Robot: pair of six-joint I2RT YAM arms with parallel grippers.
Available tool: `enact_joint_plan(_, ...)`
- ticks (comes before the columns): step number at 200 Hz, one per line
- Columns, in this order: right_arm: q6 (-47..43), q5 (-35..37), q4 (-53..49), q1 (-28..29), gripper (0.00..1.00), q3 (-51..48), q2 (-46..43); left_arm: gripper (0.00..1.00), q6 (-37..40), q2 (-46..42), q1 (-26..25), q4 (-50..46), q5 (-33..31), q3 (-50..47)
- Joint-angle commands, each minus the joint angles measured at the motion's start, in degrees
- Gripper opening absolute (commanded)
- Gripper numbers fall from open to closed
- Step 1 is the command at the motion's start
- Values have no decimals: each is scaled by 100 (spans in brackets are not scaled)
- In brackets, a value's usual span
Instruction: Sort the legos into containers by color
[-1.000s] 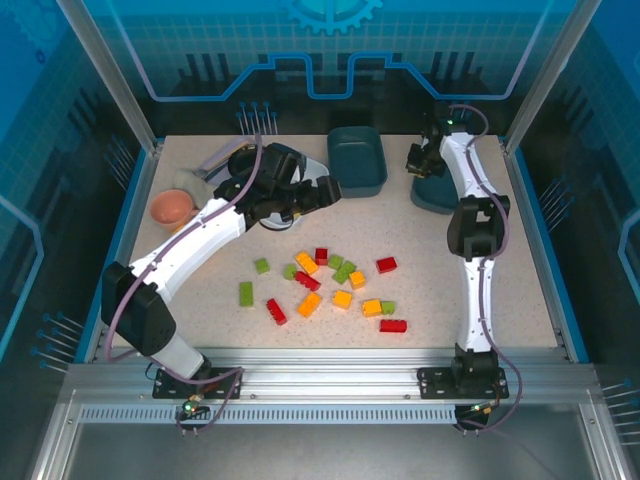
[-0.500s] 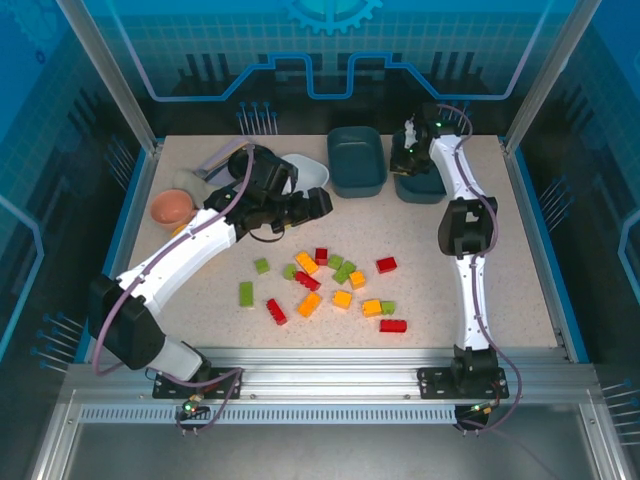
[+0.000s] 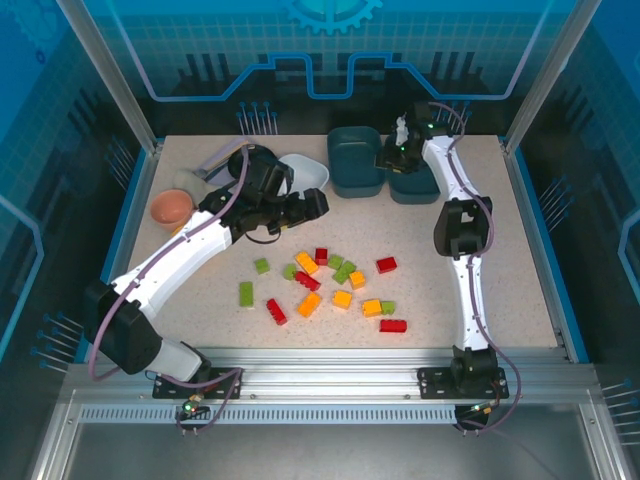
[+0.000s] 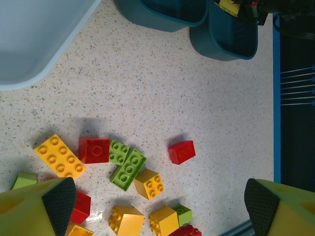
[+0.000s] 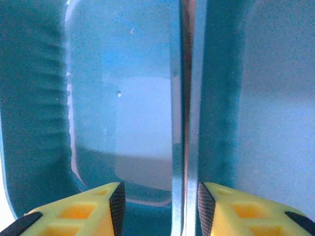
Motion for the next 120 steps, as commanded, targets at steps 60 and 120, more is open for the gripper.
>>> enact_joint_plan(60, -163, 313, -361, 273, 25, 172, 288, 92, 198, -61, 362, -355, -203, -26)
enact_joint_plan(120, -375, 973, -703, 398, 8, -322, -98, 86, 302, 461, 1073, -490, -237, 135)
